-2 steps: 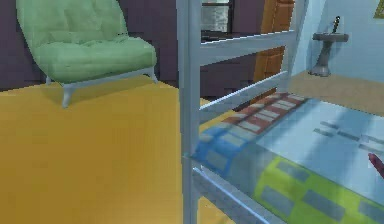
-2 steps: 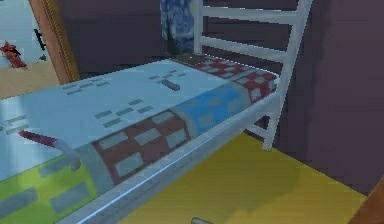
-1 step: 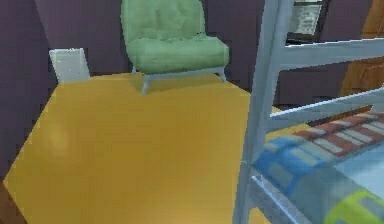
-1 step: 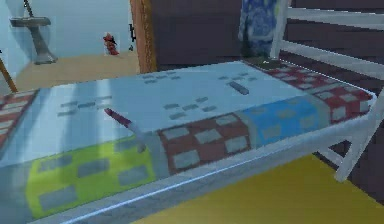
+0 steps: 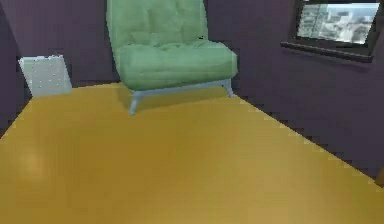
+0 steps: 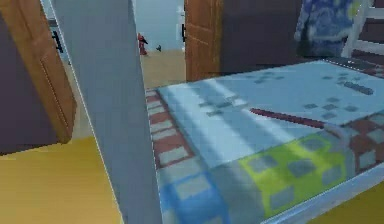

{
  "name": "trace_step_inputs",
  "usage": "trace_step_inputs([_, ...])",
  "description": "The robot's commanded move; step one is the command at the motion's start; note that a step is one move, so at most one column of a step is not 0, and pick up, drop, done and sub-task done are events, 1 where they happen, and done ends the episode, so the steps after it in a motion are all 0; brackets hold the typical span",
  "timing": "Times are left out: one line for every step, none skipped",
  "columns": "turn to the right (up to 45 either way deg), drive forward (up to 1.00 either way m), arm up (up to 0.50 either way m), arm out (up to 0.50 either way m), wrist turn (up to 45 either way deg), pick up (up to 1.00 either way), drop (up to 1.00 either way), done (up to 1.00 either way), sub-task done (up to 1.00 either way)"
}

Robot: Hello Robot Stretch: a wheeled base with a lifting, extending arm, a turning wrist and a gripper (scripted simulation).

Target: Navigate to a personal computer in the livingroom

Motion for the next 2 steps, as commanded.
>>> trace_step_inputs([15.0,0.00,0.00,0.00,0.0,0.00,0.00,0.00,0.00])
trace_step_inputs([0.0,0.25,0.00,0.00,0.0,0.00,0.00,0.00,0.00])
